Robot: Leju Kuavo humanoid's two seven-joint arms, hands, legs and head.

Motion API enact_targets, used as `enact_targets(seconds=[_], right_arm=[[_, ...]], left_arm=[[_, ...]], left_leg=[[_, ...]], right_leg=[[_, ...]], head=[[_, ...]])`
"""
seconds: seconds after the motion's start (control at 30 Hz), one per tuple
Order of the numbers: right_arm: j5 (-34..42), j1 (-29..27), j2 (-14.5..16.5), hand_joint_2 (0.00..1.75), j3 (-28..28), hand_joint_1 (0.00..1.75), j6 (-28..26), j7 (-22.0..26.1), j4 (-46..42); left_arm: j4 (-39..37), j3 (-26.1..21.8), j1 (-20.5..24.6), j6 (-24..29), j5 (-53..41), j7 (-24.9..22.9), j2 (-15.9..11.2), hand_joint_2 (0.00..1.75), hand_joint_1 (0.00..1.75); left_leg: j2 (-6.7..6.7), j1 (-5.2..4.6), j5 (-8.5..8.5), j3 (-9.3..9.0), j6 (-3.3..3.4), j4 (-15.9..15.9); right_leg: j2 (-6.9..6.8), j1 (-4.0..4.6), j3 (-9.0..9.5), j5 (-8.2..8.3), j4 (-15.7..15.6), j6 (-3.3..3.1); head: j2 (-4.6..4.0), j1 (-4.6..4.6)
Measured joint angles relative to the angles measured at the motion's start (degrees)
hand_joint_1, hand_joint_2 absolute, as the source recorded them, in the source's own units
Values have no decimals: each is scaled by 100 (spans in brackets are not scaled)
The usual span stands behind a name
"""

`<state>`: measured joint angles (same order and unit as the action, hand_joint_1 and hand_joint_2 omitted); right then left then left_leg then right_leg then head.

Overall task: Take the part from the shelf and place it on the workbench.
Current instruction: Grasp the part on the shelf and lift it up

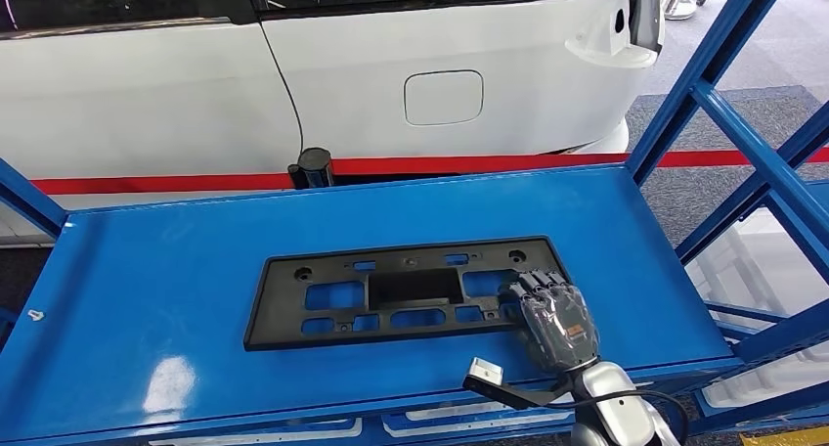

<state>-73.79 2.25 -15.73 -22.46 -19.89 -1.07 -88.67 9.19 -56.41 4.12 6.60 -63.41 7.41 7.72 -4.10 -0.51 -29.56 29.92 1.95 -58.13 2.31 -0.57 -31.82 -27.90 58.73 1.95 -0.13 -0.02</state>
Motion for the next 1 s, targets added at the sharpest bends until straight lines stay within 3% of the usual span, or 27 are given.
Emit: enact_targets(seconds=[0.2, 0.43, 0.57, 1.0], right_arm=[[-27, 63, 33, 175, 26, 163, 4, -13, 28], [-83, 63, 44, 175, 122, 164, -54, -38, 29], [-89, 65, 45, 175, 155, 167, -57, -44, 28], [-231, -3, 81, 175, 278, 175, -160, -45, -27]], left_arm=[[1, 4, 2, -98, -9, 70, 0, 0, 0], [1, 30, 3, -205, -22, 290, -1, 0, 0], [1, 48, 3, -226, -22, 317, -2, 175, 0], [10, 144, 8, -187, -8, 456, -5, 175, 0]], left_leg=[[0, 0, 0, -3, 0, 0], [-1, 0, 0, -6, 0, 0], [-1, -1, 0, -10, 0, 0], [0, -1, 0, -15, 0, 0]], right_leg=[[0, 0, 2, 0, 0, 0], [0, 0, 4, 0, 0, 0], [0, 0, 8, 0, -1, 0], [0, 0, 13, 0, -1, 0]], head=[[0, 1], [0, 1], [0, 0], [0, 0]])
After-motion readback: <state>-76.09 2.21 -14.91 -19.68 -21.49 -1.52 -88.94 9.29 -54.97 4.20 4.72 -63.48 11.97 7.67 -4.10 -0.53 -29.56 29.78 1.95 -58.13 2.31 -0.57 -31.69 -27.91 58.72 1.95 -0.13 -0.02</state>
